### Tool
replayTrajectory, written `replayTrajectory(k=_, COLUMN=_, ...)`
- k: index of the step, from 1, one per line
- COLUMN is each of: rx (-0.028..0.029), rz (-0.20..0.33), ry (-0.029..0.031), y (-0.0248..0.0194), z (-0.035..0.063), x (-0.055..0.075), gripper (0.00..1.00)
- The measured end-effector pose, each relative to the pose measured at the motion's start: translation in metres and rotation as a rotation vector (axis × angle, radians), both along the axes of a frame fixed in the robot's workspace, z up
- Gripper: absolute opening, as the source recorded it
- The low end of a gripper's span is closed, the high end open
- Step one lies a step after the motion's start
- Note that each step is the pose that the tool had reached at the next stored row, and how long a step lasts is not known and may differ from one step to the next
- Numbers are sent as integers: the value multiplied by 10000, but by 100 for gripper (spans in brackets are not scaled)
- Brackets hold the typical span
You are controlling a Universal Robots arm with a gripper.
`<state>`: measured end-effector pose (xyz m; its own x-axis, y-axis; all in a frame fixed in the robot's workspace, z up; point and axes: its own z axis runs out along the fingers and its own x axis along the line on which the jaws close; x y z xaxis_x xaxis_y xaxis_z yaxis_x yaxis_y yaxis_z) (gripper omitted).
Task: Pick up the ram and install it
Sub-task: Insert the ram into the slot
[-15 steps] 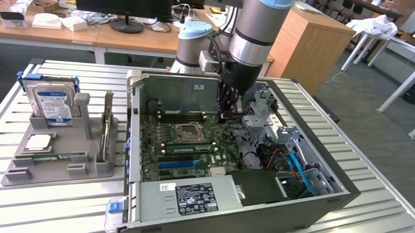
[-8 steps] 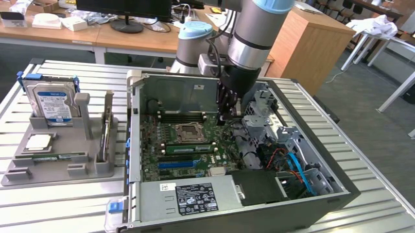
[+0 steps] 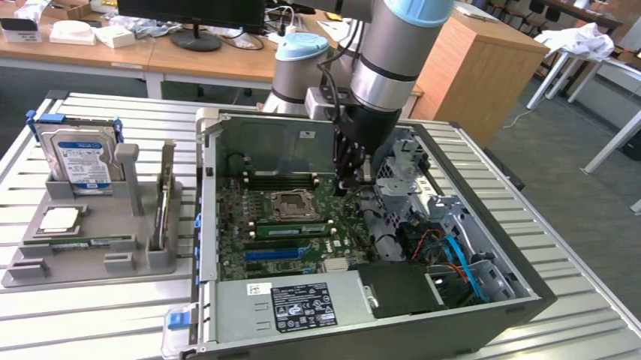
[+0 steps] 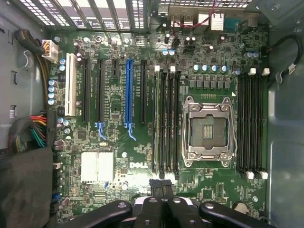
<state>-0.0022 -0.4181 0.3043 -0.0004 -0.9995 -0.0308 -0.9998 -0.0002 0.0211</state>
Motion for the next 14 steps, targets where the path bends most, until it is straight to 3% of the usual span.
replayTrajectory(k=14, rx=0, rz=0, ry=0, y=0, z=-68, x=0, gripper=10)
